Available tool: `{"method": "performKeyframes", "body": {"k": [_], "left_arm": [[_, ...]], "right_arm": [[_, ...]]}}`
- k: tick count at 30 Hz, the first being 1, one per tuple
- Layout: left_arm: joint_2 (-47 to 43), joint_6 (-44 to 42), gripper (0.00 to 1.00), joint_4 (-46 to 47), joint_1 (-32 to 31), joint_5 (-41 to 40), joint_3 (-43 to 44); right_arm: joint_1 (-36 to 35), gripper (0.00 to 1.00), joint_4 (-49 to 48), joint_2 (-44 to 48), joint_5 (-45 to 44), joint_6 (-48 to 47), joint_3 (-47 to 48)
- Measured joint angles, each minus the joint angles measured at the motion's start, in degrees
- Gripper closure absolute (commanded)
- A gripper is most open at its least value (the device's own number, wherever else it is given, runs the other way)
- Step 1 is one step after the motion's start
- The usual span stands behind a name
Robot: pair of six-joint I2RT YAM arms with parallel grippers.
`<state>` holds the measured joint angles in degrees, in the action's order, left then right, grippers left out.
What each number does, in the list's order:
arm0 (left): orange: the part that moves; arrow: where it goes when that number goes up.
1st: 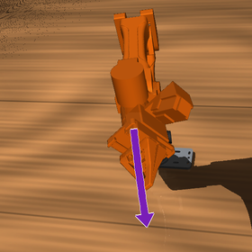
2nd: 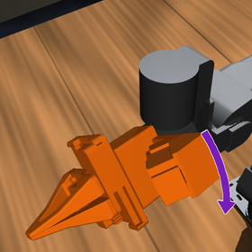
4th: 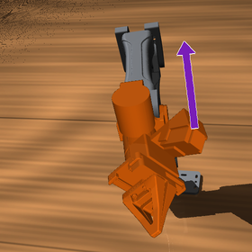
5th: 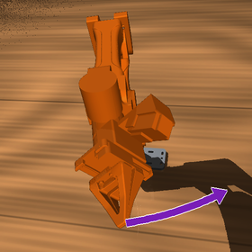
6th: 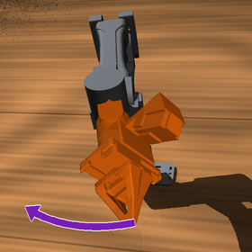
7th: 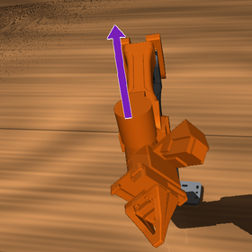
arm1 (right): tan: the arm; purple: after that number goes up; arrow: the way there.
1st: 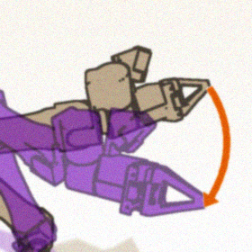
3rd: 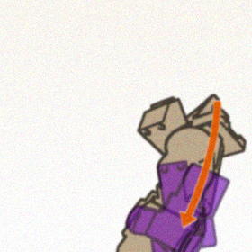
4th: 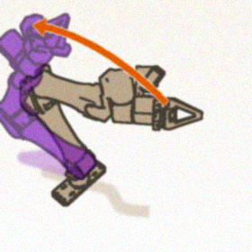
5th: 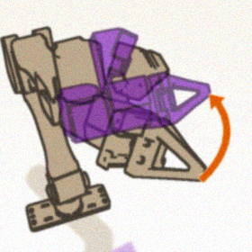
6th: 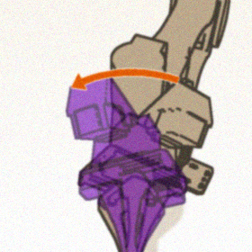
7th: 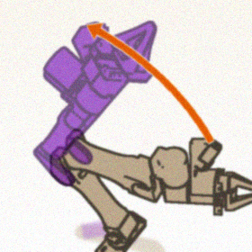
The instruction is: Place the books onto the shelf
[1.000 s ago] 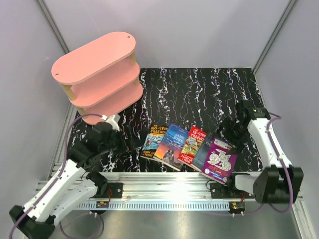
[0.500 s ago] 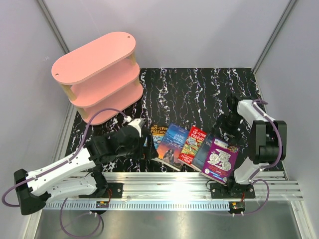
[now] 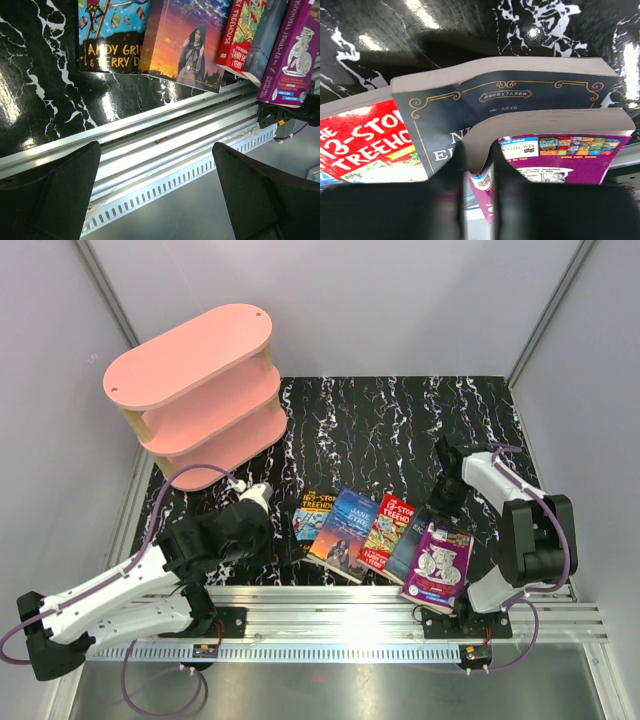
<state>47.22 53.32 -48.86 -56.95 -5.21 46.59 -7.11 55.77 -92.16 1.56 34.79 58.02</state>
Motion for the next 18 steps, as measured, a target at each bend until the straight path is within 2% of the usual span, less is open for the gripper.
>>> {"method": "performKeyframes", "body": {"k": [1,10,14,18], "left_arm": [[0.0,0.2,0.03,-0.42,0.0,-0.04,-0.02],[0.9,0.35,0.03,-2.82,-0.02,-0.22,0.52],[4.9,-1.42,0.02,-1.6,-0.46,-0.09,3.43],[8.31,-4.28,0.01,6.14,-1.53,1.66,4.31]], "right_arm": [[-0.55,1.0,-0.24,0.31,-0.59,-0.22,-0.02],[-2.97,1.0,-1.07,2.51,-1.14,-1.05,0.17],[-8.85,1.0,-0.66,3.87,2.91,0.33,2.21],[-12.63,1.0,-0.66,5.97,10.62,5.33,6.97]]}}
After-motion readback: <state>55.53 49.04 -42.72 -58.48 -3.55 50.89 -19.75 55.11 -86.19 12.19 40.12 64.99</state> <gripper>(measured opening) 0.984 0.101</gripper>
